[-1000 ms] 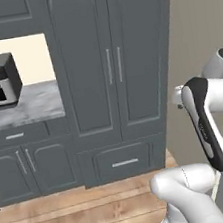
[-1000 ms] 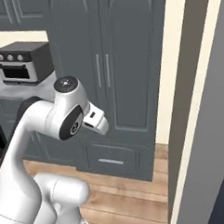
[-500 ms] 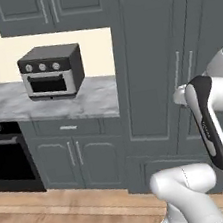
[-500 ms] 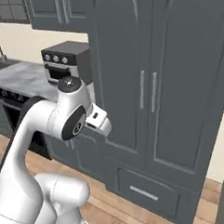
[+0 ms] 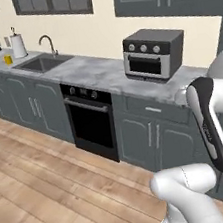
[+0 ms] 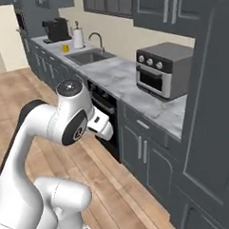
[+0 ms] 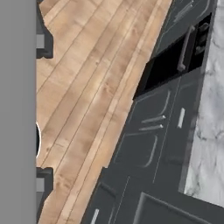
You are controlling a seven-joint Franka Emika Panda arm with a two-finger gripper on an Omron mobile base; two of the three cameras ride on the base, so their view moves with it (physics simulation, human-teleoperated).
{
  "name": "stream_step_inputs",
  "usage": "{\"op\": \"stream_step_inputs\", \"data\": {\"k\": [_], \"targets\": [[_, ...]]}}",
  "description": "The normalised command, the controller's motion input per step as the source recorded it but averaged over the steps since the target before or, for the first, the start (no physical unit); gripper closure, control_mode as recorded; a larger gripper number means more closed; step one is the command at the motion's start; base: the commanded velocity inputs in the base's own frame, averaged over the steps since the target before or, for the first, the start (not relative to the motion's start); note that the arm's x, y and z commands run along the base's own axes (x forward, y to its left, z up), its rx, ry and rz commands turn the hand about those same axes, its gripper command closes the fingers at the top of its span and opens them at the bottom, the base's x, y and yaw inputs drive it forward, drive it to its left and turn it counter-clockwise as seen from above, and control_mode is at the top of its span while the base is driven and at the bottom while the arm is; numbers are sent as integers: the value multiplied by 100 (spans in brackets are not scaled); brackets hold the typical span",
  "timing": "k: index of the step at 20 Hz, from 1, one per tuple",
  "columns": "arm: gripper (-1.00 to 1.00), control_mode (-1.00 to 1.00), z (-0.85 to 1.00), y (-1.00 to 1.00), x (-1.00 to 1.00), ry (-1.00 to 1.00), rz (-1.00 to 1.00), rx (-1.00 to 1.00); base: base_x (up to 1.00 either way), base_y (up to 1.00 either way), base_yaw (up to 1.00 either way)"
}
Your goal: Move the mug from next to the sink to the open cabinet. Then, move the bowl with the orange to the fridge to clear the area for faucet cleaning.
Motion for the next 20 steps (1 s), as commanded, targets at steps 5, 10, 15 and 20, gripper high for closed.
{"op": "stream_step_inputs", "data": {"k": [5,10,15,20], "targets": [[-100,100,0,0,0,0,0,0,95,41,46],[-100,100,0,0,0,0,0,0,100,23,44],[-100,100,0,0,0,0,0,0,100,-4,30],[-100,100,0,0,0,0,0,0,100,-28,25]]}}
